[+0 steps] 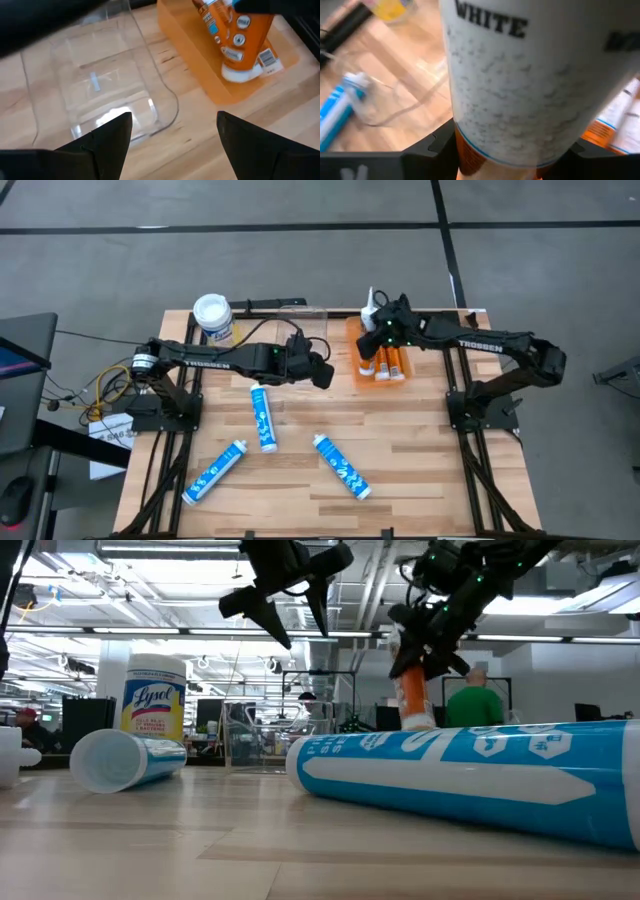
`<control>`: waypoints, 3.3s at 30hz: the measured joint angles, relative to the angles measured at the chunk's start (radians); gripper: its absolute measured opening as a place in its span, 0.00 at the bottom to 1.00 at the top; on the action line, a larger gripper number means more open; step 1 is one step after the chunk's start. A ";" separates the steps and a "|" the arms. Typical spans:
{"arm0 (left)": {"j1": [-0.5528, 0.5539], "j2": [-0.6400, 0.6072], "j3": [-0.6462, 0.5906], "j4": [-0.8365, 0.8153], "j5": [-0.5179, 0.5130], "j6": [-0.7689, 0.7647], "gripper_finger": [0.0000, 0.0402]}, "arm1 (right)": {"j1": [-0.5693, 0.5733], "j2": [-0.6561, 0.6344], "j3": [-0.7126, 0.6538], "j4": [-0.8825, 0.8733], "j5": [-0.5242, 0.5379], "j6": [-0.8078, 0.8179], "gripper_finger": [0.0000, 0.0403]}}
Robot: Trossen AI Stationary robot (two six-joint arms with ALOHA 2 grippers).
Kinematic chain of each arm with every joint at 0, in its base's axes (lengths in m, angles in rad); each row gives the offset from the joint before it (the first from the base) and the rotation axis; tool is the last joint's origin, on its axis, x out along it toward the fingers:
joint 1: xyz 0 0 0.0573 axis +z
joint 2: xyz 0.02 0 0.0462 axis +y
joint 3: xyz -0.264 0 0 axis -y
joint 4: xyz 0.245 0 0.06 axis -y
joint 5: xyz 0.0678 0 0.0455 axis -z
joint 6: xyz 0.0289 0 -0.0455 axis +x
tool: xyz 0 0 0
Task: Pick & place silicon tubes, Sealant and Lysol wipes
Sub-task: Put the orange sealant into the orange bin, then put the top blue sealant into the transparent bin
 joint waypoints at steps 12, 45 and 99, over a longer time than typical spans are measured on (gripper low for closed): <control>-0.034 0.003 0.000 -0.014 -0.012 -0.049 0.71 | -0.021 0.135 0.007 -0.024 -0.024 0.000 0.48; -0.078 0.003 0.000 -0.016 0.010 -0.090 0.71 | -0.024 0.166 0.007 -0.048 -0.011 -0.043 0.64; -0.255 0.002 0.000 -0.349 0.059 -0.236 0.71 | 0.137 -0.237 0.220 -0.490 0.103 -0.174 0.63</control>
